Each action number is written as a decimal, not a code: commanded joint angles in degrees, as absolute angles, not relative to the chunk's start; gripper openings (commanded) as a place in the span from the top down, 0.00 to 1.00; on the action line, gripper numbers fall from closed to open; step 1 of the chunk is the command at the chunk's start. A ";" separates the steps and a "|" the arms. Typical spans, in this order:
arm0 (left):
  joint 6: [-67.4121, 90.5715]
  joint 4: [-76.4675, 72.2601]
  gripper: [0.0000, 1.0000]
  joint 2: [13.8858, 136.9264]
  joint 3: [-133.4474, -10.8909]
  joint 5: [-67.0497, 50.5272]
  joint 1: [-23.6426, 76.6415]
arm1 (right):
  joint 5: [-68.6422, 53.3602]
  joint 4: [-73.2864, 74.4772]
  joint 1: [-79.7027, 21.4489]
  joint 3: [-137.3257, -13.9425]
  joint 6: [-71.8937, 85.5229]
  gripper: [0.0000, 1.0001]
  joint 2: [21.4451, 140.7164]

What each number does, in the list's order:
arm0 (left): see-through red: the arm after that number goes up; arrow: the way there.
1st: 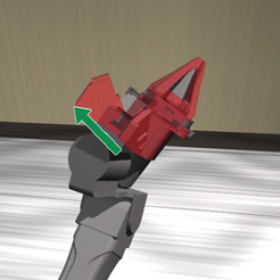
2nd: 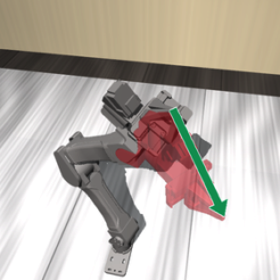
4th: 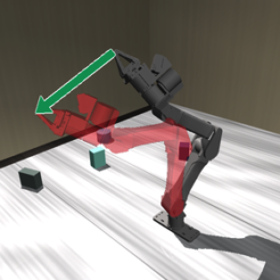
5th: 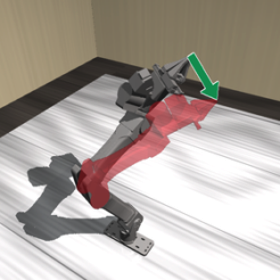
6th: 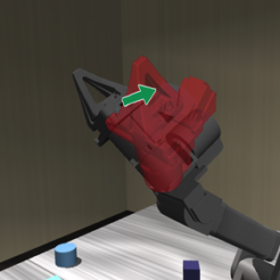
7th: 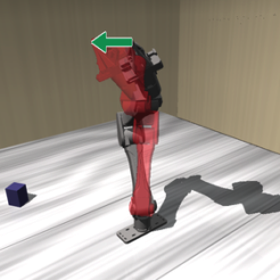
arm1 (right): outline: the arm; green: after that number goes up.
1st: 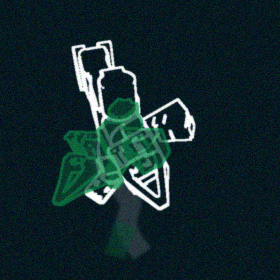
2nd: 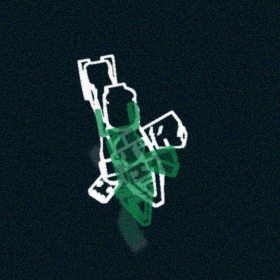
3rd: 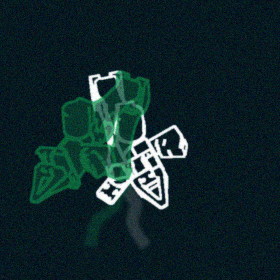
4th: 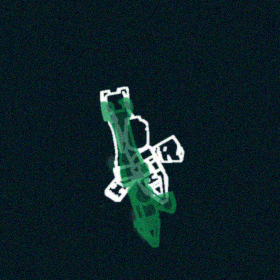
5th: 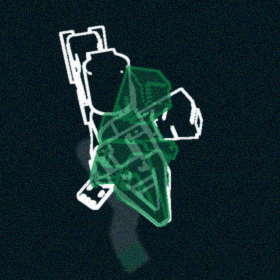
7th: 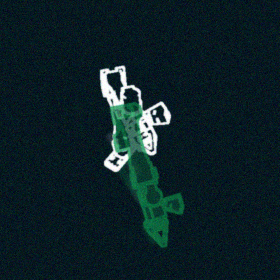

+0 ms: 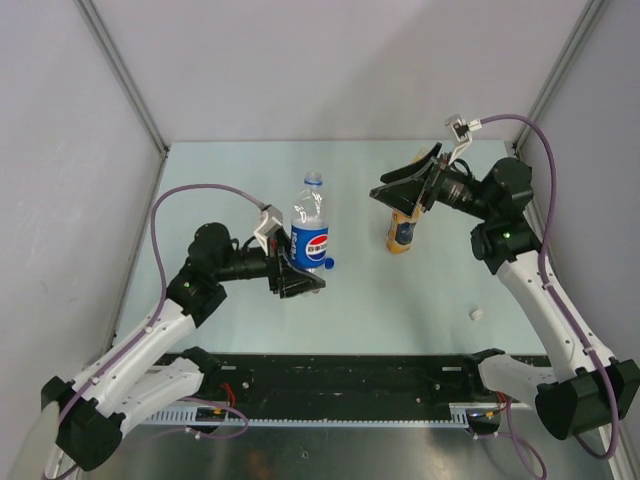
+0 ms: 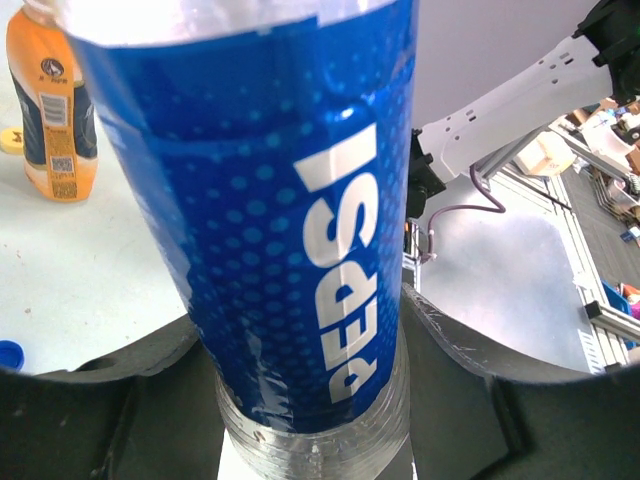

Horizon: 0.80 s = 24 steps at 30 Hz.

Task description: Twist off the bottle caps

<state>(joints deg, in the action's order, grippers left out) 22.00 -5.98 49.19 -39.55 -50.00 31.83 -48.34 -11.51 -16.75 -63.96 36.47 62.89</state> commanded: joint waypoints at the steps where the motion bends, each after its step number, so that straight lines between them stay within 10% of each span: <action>1: 21.84 -8.68 1.00 51.06 -38.49 -51.22 31.95 | -51.05 -16.14 -16.60 -64.48 40.83 0.01 64.14; 24: 18.93 -9.23 1.00 58.29 -39.99 -51.41 36.47 | -50.98 -30.29 -25.15 -64.43 50.83 0.14 75.86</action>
<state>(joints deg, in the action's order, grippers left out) 20.49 -6.37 58.61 -38.76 -50.00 36.07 -50.46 -24.05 -24.08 -63.96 48.10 75.37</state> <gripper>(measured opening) 0.622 0.892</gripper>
